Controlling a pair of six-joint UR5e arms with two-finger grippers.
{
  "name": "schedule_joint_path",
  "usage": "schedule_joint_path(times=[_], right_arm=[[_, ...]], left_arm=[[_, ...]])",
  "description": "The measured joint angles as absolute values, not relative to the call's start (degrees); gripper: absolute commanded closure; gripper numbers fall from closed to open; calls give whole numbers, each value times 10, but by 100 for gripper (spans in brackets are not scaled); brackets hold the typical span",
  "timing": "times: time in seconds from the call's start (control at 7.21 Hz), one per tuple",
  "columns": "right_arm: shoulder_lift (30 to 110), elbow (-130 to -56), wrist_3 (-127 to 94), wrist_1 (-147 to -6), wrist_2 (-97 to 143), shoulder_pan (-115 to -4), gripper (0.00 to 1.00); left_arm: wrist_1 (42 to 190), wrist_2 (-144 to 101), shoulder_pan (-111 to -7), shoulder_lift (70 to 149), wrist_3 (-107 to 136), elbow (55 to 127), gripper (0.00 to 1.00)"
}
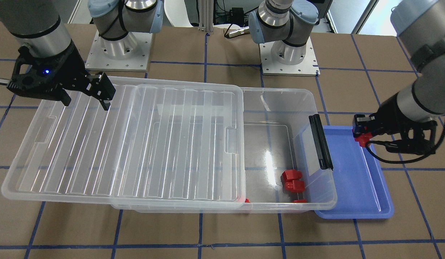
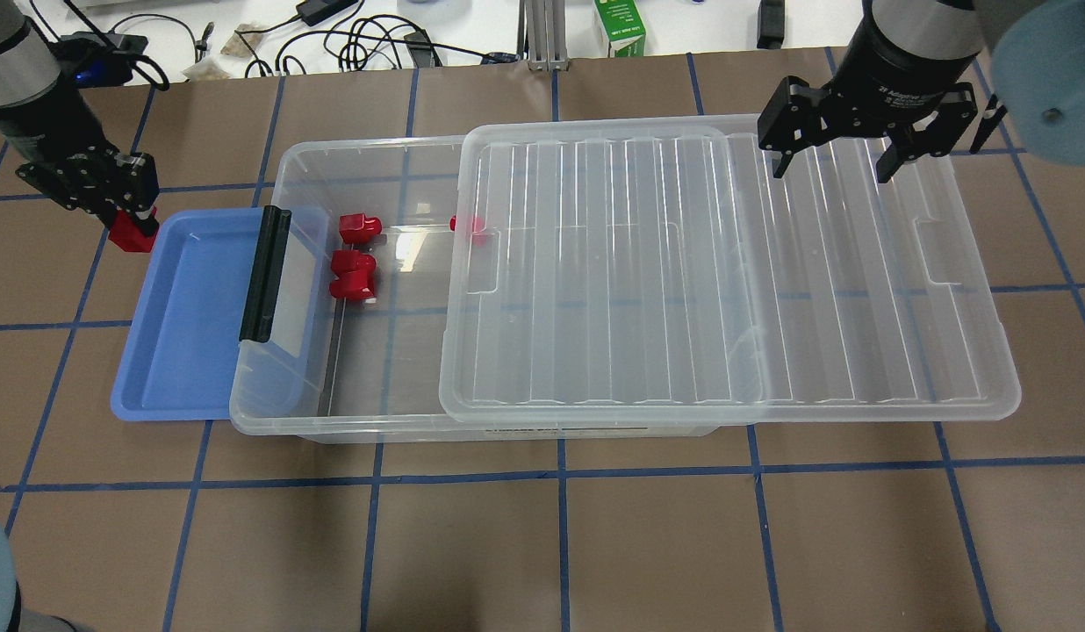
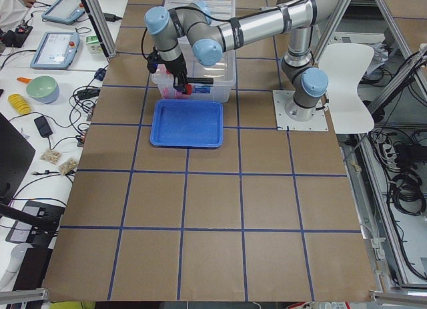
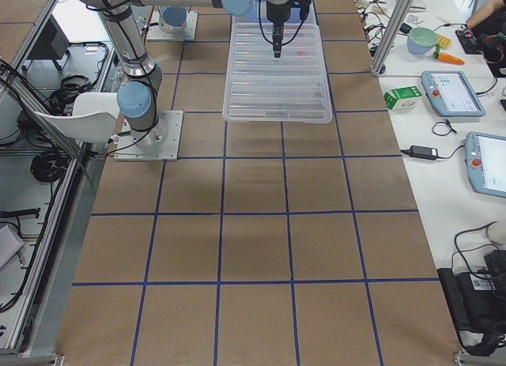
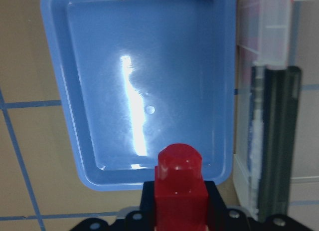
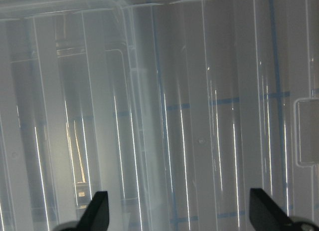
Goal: Place red block in blue tray from box
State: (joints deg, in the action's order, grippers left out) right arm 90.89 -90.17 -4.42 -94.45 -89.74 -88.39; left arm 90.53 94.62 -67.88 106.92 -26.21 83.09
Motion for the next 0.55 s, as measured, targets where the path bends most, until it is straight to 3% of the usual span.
schedule_joint_path(times=[0.55], right_arm=[[899, -901, -19, -946, -902, -885, 0]], left_arm=[[752, 946, -660, 1115, -295, 932, 100]])
